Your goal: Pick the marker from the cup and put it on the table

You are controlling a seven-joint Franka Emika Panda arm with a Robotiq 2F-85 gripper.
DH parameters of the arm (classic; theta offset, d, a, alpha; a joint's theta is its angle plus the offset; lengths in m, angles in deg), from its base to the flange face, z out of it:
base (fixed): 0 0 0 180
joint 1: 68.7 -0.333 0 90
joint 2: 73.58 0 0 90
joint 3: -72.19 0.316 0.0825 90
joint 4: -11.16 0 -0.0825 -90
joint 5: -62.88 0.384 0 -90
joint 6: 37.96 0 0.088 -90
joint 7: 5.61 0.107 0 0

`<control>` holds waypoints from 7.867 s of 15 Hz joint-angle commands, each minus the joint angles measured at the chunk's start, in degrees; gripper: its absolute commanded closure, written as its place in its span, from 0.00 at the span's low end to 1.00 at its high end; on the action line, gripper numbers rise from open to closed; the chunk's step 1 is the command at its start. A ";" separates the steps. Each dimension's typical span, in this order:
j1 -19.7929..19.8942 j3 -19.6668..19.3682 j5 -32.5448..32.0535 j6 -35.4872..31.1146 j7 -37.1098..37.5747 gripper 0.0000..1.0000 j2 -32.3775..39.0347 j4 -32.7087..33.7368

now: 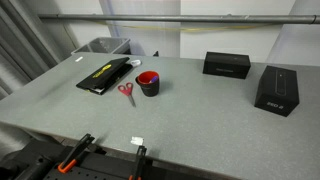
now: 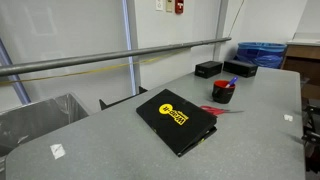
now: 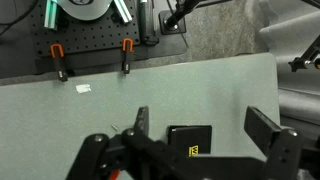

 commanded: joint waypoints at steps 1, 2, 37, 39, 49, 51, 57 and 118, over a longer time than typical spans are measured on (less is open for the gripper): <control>1.73 1.19 0.57 0.39 -0.79 0.00 0.06 0.17; 1.73 1.19 0.58 0.39 -0.79 0.00 0.05 0.17; 9.25 -7.41 -2.94 -45.78 -4.10 0.00 37.70 -4.33; 9.26 -7.44 -3.00 -47.73 -3.82 0.00 40.96 -3.89; 9.43 -7.61 -3.21 -48.50 -4.00 0.00 42.86 -4.70; 9.41 -7.71 -3.73 -49.93 -3.25 0.00 44.46 -4.53; 9.55 -7.87 -3.10 -54.57 -2.85 0.00 48.55 -3.72; 14.49 -13.78 -1.89 -23.03 17.19 0.98 70.44 28.49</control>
